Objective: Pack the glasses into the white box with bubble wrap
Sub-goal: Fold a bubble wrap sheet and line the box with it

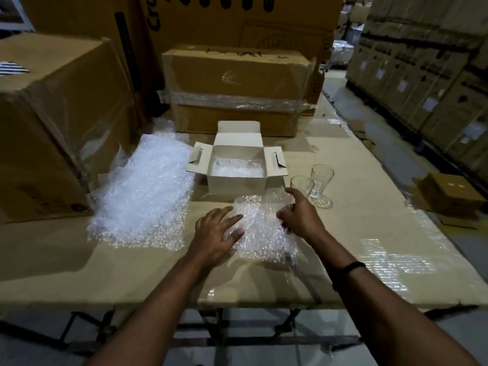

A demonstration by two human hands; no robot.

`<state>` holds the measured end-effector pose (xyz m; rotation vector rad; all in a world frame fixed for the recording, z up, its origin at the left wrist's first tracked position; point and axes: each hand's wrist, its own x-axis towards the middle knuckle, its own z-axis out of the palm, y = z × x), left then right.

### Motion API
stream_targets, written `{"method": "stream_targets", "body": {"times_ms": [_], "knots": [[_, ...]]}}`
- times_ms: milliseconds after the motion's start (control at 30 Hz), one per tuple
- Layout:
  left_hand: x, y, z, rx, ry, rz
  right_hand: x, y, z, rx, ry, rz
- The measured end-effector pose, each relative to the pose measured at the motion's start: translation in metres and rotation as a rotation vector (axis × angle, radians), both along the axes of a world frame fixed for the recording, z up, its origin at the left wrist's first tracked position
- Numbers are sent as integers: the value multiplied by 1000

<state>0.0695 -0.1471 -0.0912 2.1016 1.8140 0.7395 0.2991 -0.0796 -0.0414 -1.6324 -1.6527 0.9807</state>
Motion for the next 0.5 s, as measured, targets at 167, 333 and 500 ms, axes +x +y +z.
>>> {"method": "stream_targets", "body": {"times_ms": [167,333,500], "knots": [[4,10,-5,-240,262,-24,13,-13,-17,50,-466,49],[14,22,2,-97,151,135,20,-20,-26,-22,-630,-83],[9,40,18,-364,167,302,19,-19,-29,-163,-624,-123]]}}
